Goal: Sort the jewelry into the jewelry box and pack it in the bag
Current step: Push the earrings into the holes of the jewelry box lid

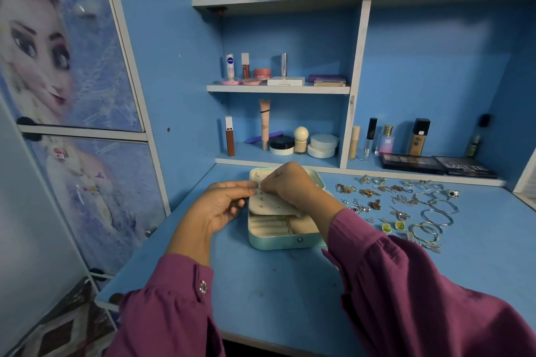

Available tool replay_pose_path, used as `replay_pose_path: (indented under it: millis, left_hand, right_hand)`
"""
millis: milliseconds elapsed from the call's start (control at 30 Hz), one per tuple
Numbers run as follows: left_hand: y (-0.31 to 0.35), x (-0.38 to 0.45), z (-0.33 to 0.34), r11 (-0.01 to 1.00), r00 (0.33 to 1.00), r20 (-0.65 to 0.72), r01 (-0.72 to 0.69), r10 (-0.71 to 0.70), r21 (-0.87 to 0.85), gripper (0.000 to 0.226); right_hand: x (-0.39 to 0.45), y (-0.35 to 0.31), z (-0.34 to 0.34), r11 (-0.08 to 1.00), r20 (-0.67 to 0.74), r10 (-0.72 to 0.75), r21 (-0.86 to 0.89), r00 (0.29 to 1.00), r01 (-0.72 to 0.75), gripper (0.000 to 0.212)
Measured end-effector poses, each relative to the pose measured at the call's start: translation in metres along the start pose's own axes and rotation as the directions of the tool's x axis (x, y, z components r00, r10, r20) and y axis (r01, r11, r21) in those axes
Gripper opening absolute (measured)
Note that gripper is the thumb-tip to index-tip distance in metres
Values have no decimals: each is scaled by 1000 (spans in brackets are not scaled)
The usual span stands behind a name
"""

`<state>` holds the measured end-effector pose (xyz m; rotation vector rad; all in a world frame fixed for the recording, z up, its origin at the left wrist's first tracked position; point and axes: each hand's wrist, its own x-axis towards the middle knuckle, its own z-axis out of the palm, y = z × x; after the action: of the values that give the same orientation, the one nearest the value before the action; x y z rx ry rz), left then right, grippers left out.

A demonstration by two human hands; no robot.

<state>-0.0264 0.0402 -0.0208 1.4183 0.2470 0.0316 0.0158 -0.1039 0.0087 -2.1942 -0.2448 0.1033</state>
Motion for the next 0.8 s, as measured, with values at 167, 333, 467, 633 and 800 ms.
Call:
replay_pose_path:
  millis: [167, 333, 467, 633, 800]
  left_hand:
    - [0, 0, 0, 1000, 1000, 7, 3, -2, -14, 17]
    - [0, 0, -1, 1000, 1000, 12, 4, -4, -11, 17]
    - [0, 0, -1, 1000, 1000, 13, 7, -7, -10, 18]
    - [0, 0, -1, 1000, 1000, 10, 6, -6, -9, 18]
    - [1, -1, -1, 1000, 1000, 10, 8, -8, -7, 18]
  right_hand:
    - [-4, -2, -7, 999, 15, -29, 36, 999, 29, 24]
    - [-7, -3, -10, 998, 50, -47, 45, 998, 44, 22]
    - [-5, -2, -7, 998, 44, -50, 36, 998, 49, 22]
    - [-3, -2, -7, 998, 33, -49, 34, 998, 48, 24]
    - [-2, -1, -5, 998, 38, -56, 21, 998, 55, 21]
